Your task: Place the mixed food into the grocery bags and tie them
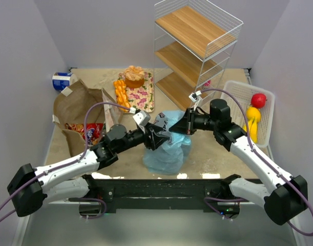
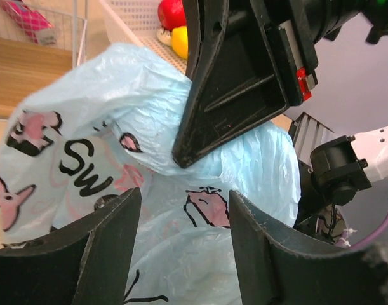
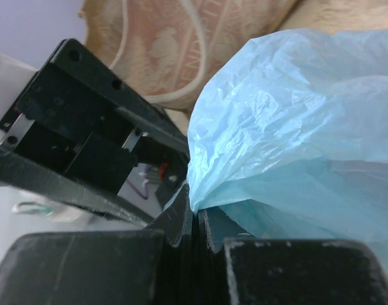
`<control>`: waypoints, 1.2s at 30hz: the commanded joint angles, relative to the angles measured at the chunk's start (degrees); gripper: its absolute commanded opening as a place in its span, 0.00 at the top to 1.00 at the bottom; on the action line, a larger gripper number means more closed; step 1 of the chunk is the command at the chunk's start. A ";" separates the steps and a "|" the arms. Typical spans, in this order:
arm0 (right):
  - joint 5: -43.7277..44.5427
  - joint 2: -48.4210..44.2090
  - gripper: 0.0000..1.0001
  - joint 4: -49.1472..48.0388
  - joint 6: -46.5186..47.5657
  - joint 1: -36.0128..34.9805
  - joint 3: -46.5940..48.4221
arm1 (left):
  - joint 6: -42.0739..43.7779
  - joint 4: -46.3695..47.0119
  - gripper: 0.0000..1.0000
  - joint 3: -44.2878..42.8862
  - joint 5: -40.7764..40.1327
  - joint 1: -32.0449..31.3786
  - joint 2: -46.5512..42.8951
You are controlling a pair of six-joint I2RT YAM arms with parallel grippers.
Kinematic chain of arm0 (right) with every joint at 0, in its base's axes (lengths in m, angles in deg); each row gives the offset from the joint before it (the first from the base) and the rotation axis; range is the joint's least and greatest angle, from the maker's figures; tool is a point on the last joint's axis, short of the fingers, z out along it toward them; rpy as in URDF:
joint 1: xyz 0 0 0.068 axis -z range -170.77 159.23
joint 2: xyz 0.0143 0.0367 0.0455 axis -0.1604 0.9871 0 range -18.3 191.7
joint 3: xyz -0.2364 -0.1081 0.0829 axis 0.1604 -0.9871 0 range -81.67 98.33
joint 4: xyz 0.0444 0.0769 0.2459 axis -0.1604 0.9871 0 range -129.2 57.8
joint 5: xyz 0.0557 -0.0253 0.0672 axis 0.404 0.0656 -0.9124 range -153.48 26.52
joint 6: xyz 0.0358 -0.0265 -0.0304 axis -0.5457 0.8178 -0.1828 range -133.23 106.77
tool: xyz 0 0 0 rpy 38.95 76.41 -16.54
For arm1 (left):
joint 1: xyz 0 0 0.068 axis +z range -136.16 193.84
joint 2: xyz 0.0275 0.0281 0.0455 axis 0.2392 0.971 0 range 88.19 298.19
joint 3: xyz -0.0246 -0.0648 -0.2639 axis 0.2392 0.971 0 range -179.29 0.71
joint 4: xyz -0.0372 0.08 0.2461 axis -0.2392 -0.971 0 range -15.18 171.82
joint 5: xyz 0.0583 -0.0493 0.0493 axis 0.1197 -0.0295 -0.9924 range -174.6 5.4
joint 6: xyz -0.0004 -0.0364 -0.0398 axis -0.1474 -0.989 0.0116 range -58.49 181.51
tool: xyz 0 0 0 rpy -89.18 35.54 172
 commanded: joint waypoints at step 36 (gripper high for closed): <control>-18.45 0.60 1.00 -24.96 -27.14 1.28 -7.08 | -3.47 32.31 0.45 3.59 24.98 8.08 7.50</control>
